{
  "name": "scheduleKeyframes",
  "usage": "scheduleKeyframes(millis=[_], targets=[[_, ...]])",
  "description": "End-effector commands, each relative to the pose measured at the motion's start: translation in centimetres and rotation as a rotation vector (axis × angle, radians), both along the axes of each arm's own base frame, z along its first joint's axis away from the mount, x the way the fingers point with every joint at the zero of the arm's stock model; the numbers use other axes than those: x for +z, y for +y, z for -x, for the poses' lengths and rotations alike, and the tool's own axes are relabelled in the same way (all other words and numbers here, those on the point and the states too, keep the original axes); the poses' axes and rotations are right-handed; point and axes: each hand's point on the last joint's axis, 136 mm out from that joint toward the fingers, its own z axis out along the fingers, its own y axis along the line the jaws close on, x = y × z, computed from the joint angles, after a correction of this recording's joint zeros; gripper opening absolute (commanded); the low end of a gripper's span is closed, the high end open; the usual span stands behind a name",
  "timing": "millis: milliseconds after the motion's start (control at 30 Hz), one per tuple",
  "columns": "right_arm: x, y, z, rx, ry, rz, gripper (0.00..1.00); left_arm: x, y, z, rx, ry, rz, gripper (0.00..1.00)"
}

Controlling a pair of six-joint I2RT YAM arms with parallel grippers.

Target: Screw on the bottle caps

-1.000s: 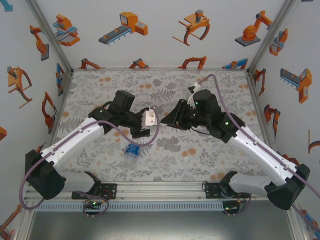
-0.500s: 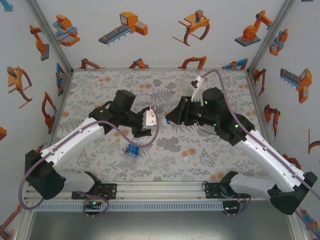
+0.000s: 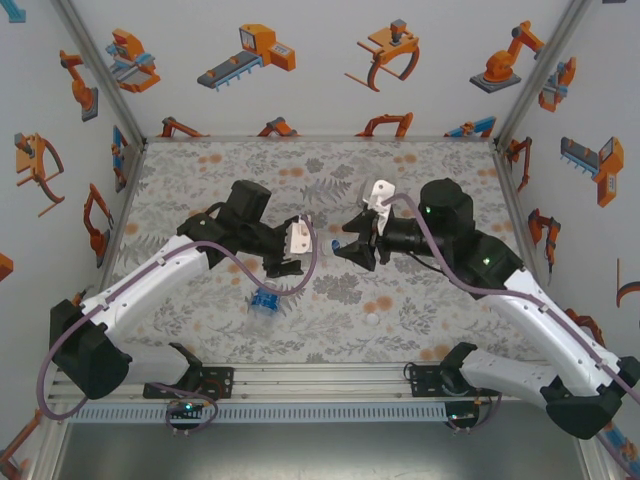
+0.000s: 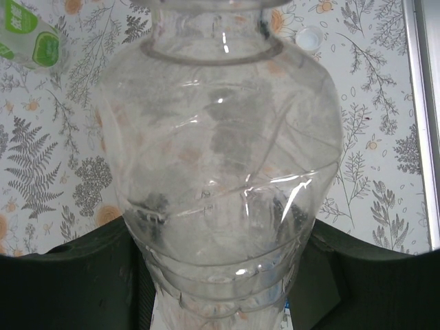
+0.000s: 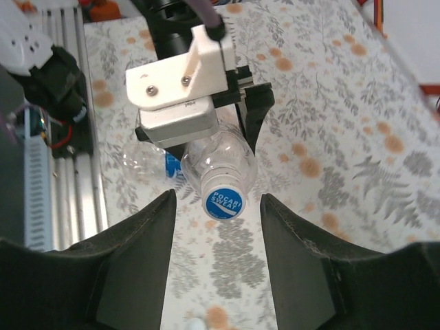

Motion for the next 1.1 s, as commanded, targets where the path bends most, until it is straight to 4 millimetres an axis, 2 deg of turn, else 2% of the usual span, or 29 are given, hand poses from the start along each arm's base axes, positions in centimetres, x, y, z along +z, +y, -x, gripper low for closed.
scheduleKeyframes(millis=[0, 233, 467, 633, 700, 767, 900, 1000, 1067], targets=[[-0.5, 0.7, 0.9, 0.120, -0.138, 0.031, 0.50, 0.8, 0.1, 1.5, -0.063, 0.004, 0.026, 0.00], [-2.0, 1.6, 1.4, 0.196, -0.100, 0.040, 0.48, 0.8, 0.1, 1.7, -0.074, 0.010, 0.029, 0.00], [-3.4, 1.6, 0.7, 0.160, -0.086, 0.071, 0.44, 0.8, 0.1, 1.8, -0.077, 0.011, 0.028, 0.00], [-3.7, 1.6, 0.5, 0.148, -0.087, 0.077, 0.43, 0.8, 0.1, 1.9, -0.080, 0.018, 0.028, 0.00], [-3.6, 1.6, 0.4, 0.147, -0.088, 0.075, 0.35, 0.8, 0.1, 1.9, -0.080, 0.016, 0.027, 0.00], [-3.7, 1.6, 0.3, 0.142, -0.090, 0.075, 0.34, 0.8, 0.2, 1.8, -0.079, 0.013, 0.026, 0.00], [-3.7, 1.5, -0.9, 0.054, -0.015, 0.065, 0.17, 0.7, 0.1, 1.8, -0.078, 0.018, 0.024, 0.00], [-3.5, 1.2, -3.6, -0.153, 0.170, -0.020, 0.00, 0.5, 0.2, 1.7, -0.073, 0.018, 0.016, 0.00], [-3.8, 0.2, -5.9, -0.357, 0.374, -0.114, 0.00, 0.5, 0.1, 1.6, -0.072, 0.017, 0.015, 0.00]])
